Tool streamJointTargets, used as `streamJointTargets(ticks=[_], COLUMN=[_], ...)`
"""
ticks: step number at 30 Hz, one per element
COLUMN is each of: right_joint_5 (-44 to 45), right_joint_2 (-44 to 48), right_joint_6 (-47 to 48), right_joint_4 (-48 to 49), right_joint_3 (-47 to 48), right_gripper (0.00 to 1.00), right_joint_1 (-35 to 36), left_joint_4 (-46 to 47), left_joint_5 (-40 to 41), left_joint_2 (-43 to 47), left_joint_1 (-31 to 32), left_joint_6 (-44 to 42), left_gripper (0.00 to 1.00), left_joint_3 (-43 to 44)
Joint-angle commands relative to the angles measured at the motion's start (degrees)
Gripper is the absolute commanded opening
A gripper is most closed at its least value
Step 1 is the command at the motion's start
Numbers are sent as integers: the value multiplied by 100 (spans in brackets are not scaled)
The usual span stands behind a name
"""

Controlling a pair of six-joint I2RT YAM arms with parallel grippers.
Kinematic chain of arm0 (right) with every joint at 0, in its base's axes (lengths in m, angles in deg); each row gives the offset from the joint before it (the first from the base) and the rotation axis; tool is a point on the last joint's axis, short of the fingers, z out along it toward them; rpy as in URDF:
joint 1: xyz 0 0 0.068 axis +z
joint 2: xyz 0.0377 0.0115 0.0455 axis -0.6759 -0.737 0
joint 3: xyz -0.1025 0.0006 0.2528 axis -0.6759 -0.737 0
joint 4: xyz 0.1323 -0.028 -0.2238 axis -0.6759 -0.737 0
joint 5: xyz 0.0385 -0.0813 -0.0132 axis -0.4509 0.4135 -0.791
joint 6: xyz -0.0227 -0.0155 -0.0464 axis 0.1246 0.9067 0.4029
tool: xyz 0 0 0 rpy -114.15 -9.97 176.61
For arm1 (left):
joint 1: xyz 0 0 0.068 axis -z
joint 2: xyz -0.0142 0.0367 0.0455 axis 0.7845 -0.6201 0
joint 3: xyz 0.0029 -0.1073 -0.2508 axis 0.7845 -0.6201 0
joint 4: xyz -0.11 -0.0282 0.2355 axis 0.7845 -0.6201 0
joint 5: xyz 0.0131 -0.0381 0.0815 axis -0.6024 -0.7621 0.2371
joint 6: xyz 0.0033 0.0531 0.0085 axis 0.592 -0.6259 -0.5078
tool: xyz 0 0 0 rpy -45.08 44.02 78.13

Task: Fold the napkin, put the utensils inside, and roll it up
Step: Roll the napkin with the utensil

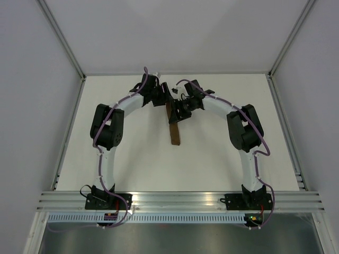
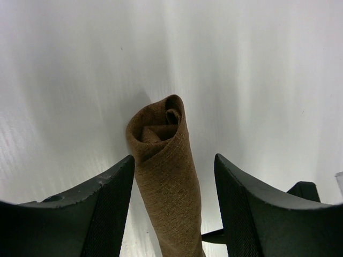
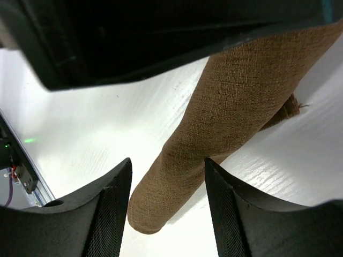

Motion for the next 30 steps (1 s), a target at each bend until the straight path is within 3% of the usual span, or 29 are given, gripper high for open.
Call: streamJointTargets(ticks=[1,20,30], right_joint_5=[-141,-9,123], right_joint_2=[251,743,1823], right_joint_6=[-56,-12,119], right_joint_4=[-174,-218,415], right_joint_3=[330,365,-696], right_gripper=[63,63,63], right_joint_1=[-4,-461,-1374], left_joint_4=[-154,-268,-5], left_joint_5=[-150,-186,-387], left_joint_2=[354,1171,2585], left_joint_1=[-128,-375,-427], left_joint_6=[-281,-509,-667], left_gripper=[66,66,66], left_joint_3=[233,-162,-1242])
